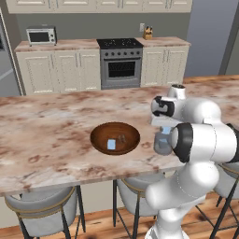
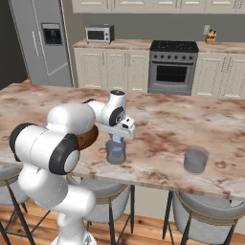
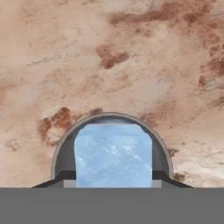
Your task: There are four ice cubes in the ice bowl. Place two ice cubes in each glass of water.
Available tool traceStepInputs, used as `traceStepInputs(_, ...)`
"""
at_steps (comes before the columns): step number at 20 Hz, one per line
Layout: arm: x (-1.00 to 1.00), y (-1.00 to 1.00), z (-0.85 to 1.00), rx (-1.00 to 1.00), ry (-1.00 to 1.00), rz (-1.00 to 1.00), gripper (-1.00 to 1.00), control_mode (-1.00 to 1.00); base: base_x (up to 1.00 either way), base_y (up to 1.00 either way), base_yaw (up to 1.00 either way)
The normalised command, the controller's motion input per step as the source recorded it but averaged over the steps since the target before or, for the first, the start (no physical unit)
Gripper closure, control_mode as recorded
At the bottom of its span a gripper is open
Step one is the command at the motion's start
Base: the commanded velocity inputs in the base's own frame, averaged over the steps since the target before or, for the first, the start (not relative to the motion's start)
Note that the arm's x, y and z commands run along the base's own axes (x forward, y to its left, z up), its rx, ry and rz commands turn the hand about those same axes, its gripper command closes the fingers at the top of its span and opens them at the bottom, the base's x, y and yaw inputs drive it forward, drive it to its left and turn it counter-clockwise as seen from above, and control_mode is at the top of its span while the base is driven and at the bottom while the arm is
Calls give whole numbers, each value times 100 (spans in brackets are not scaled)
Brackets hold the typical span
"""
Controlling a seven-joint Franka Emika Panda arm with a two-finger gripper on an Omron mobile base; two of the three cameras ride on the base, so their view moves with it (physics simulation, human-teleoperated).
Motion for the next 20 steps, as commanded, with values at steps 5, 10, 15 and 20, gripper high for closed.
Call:
traceStepInputs(5,18,0,-12,0,-7,0,100,-100,0,0,0)
traceStepInputs(10,0,0,-2,0,2,0,100,-100,0,0,0)
traceStepInputs(15,0,0,-7,0,0,0,100,-100,0,0,0)
traceStepInputs(20,5,0,0,0,0,0,-100,-100,0,0,0)
